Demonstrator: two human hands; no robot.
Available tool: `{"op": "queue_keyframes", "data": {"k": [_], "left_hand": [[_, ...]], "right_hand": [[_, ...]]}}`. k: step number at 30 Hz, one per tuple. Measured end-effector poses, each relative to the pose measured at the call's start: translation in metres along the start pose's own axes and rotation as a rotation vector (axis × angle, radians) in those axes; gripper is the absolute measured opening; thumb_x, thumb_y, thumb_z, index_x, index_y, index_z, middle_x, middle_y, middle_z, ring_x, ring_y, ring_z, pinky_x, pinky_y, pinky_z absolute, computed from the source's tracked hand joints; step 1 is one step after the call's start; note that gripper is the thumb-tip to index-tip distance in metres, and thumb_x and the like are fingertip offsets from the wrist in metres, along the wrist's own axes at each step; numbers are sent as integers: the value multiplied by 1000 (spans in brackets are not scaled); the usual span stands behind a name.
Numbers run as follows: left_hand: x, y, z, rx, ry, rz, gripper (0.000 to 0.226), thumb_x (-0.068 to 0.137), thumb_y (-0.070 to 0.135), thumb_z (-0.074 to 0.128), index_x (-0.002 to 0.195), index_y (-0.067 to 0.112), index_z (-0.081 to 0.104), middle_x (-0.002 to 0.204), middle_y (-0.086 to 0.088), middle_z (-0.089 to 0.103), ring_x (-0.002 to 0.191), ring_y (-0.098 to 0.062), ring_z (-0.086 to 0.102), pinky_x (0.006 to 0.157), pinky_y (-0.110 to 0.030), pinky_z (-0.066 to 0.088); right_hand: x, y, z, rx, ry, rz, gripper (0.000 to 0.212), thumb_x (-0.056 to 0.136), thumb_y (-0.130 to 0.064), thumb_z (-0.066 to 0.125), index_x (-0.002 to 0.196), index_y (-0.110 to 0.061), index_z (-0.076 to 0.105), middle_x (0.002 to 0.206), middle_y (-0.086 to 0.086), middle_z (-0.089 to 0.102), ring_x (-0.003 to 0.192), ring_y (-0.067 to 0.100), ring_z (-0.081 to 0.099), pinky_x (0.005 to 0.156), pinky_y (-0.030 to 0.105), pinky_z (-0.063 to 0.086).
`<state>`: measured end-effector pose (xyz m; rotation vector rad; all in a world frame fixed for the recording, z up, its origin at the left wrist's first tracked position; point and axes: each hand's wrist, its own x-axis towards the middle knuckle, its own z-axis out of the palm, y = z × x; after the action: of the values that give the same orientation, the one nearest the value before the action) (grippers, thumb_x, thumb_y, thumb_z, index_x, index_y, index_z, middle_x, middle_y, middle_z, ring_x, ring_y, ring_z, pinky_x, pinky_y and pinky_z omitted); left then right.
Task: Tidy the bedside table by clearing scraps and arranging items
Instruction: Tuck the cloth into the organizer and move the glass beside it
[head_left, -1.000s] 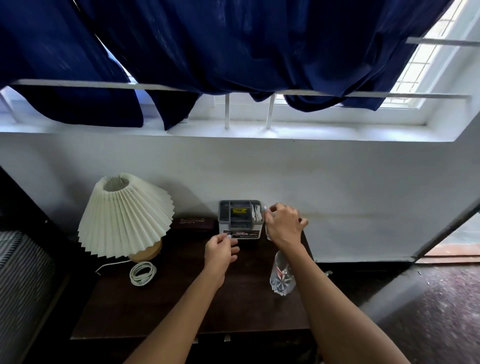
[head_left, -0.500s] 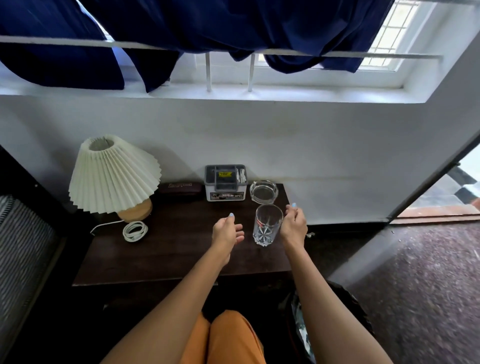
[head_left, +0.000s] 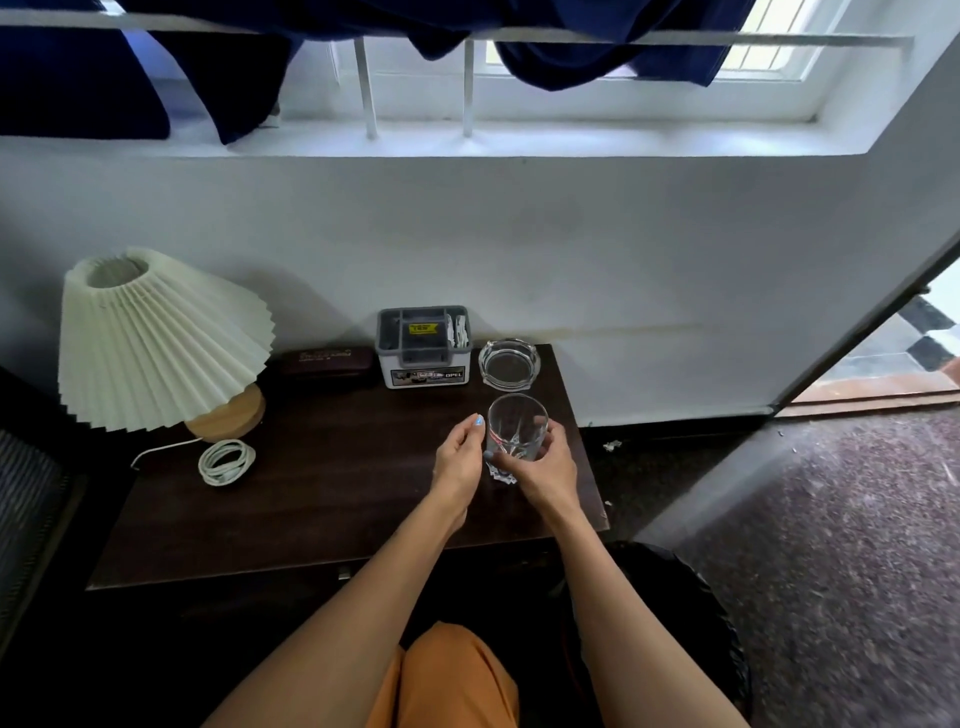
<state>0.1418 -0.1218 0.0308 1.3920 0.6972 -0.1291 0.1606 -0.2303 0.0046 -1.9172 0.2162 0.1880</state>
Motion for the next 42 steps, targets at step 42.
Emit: {"op": "queue_keyframes", "data": {"k": [42], "left_hand": [[141, 71, 65, -69, 1, 109, 47, 91, 47, 41, 112, 12, 63, 115, -14, 66, 107, -29, 62, 100, -49, 46]], "right_hand": [[145, -44, 17, -152, 187, -168, 65, 60, -38, 83, 118, -19, 58, 114, 3, 63, 103, 21, 63, 83, 27, 47]]}}
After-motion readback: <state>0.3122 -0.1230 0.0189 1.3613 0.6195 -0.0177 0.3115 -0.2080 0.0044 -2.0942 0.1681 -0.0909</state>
